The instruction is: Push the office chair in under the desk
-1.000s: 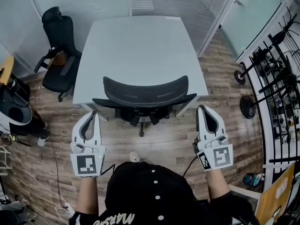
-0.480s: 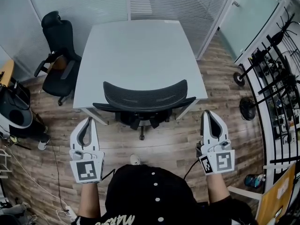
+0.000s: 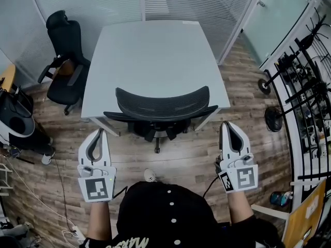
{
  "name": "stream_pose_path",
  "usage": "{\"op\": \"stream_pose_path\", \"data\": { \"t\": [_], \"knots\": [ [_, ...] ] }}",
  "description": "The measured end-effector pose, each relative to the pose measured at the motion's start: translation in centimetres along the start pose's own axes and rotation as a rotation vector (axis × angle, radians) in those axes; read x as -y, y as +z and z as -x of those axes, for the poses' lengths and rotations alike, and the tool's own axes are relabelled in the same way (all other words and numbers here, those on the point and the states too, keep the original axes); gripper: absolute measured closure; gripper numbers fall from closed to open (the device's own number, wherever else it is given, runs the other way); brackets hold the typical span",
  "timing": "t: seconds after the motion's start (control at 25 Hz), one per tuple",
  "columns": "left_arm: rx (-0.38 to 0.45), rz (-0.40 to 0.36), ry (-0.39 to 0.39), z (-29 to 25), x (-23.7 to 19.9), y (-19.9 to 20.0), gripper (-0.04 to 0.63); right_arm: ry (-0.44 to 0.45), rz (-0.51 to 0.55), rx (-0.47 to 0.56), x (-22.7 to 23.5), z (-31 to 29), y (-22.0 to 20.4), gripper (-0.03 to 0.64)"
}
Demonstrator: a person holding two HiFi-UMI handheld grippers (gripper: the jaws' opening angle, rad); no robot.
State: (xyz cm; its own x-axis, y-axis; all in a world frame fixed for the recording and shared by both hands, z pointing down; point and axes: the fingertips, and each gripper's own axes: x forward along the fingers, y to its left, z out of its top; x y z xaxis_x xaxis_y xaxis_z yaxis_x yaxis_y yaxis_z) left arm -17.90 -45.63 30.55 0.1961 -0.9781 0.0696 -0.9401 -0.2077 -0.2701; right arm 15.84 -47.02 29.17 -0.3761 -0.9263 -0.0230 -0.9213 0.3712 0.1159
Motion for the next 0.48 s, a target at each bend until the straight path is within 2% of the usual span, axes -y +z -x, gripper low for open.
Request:
{"op": "stream_pose_path", "data": {
  "t": [0.48],
  "knots": [
    [0.008,0.001,-0.017,-0.43,0.41,0.04,0.578,0.008,0.015,-0.004,-0.62,-0.27,-0.04,0.589]
  ]
}}
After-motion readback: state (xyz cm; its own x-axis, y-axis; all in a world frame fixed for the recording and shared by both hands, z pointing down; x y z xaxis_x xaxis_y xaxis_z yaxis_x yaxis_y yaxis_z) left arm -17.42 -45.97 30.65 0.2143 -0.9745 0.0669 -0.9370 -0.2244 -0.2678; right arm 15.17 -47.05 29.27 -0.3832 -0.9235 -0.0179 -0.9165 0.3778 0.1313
